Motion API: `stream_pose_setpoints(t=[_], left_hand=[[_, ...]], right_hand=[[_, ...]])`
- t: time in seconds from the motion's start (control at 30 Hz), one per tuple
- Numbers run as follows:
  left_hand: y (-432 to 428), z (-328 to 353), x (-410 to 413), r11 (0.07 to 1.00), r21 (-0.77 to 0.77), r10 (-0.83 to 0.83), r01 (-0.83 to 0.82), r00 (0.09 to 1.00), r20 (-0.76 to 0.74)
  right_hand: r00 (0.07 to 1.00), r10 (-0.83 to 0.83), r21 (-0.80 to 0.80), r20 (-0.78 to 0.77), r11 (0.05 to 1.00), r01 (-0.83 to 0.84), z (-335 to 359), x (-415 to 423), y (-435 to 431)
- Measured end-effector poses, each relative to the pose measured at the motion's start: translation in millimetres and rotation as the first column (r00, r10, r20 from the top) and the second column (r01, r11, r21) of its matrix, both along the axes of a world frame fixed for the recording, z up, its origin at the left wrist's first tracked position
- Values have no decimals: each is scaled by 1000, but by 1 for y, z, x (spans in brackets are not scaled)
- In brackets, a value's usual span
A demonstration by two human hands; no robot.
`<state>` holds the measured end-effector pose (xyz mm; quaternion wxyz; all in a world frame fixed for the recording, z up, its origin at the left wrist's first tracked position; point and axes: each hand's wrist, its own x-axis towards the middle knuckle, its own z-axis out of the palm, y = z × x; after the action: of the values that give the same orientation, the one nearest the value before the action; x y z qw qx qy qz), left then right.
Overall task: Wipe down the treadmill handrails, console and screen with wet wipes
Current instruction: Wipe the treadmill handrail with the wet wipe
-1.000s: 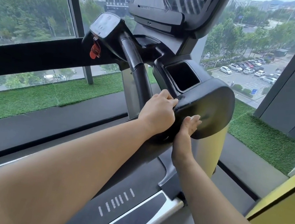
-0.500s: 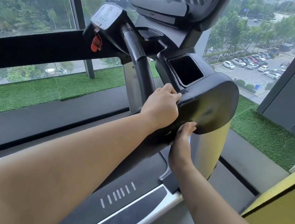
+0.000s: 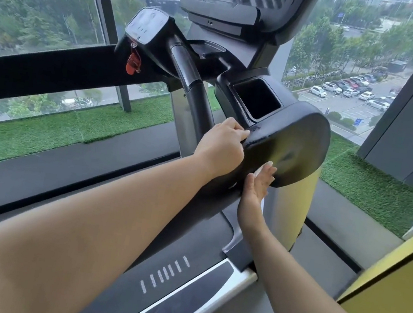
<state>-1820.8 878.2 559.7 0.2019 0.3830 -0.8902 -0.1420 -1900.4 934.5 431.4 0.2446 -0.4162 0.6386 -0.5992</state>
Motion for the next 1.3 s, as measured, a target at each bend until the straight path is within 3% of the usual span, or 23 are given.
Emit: stream_pose_setpoints(t=[0.1, 0.2, 0.27, 0.43, 0.57, 0.63, 0.8, 1.0, 1.2, 1.3], left_hand=[[0, 8, 7, 996, 78, -51, 50, 999, 10], [4, 11, 24, 997, 45, -73, 69, 994, 87], [9, 6, 45, 999, -46, 6, 2, 985, 173], [18, -4, 80, 980, 48, 174, -193, 949, 263], [22, -9, 75, 984, -25, 175, -174, 955, 237], [21, -10, 75, 986, -32, 169, -166, 957, 234], [21, -11, 76, 987, -35, 162, -159, 955, 250], [20, -12, 77, 987, -41, 160, -154, 956, 245], [19, -12, 77, 987, -30, 158, -155, 957, 244], [21, -11, 77, 987, -24, 159, -158, 957, 241]], right_hand=[[994, -22, -4, 108, 1000, 22, 10, 4, -2], [991, 85, -62, -106, 994, -91, 6, 21, 11], [971, 94, -38, -221, 994, -105, 1, 10, 11], [996, -16, 10, -84, 1000, 17, 18, -1, -2], [955, 112, -72, -273, 988, -137, 7, 30, 20], [926, 96, -65, -364, 990, -128, 1, 17, 17], [989, 4, -68, -149, 998, -15, 21, 8, 1], [856, 82, -97, -510, 984, -152, 1, 20, 14], [972, -21, -96, -232, 995, -1, 30, 23, 0], [920, 33, -127, -390, 988, -90, 18, 43, 13]])
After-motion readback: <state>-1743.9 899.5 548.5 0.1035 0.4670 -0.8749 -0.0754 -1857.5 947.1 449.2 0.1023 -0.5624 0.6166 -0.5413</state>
